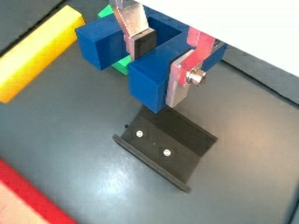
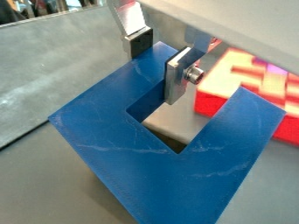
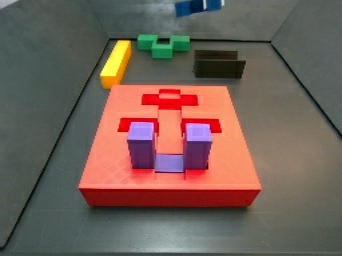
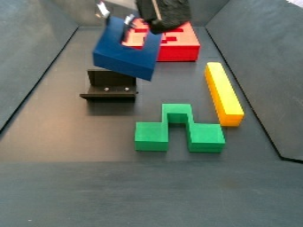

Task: Pick up the blue object. Move up. Place the blue object on the fixture. Regrasp the blue object. Move to above the board. Insert the blue object.
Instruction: Place the blue object on the fixture.

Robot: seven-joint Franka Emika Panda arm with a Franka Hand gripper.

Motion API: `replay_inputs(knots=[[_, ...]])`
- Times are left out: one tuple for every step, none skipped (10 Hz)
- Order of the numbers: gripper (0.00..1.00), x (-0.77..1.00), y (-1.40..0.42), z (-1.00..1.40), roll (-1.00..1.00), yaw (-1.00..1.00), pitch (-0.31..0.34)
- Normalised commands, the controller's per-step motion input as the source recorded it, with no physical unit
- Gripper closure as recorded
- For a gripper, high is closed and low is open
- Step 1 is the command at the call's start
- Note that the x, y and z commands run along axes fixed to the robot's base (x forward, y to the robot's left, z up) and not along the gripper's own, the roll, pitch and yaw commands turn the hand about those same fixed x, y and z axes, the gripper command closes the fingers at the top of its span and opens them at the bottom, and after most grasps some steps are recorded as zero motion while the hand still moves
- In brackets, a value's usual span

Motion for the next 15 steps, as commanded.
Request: replay_inputs(knots=[[1.0, 0.59, 0.23, 0.37, -0.8, 0.0, 0.286], [1.0, 0.59, 0.24, 0.3, -0.8, 0.0, 0.334], [1.0, 0.65, 0.24, 0.13, -0.76, 0.0, 0.471], [1.0, 0.65, 0.19, 0.01, -0.73, 0.0, 0.48], [1.0, 0.61, 0.16, 0.0, -0.77, 0.0, 0.411], [1.0, 0.54, 0.12, 0.0, -0.83, 0.01, 0.363], [1.0, 0.5, 0.07, 0.0, -0.86, 0.05, 0.311], [1.0, 0.5, 0.0, 0.0, -0.72, 0.02, 0.263], [1.0, 0.46, -0.06, -0.2, -0.26, 0.0, 0.083], [1.0, 0.48, -0.14, -0.31, -0.03, 0.0, 0.04], [1.0, 0.49, -0.17, -0.29, 0.0, 0.0, 0.063], [1.0, 0.41, -0.24, -0.31, 0.0, 0.0, 0.0], [1.0, 0.49, -0.35, -0.2, 0.09, 0.0, 0.1], [1.0, 0.43, -0.39, -0.27, 0.1, 0.0, 0.0], [1.0, 0.25, -0.37, -0.37, 0.02, 0.0, -0.103]])
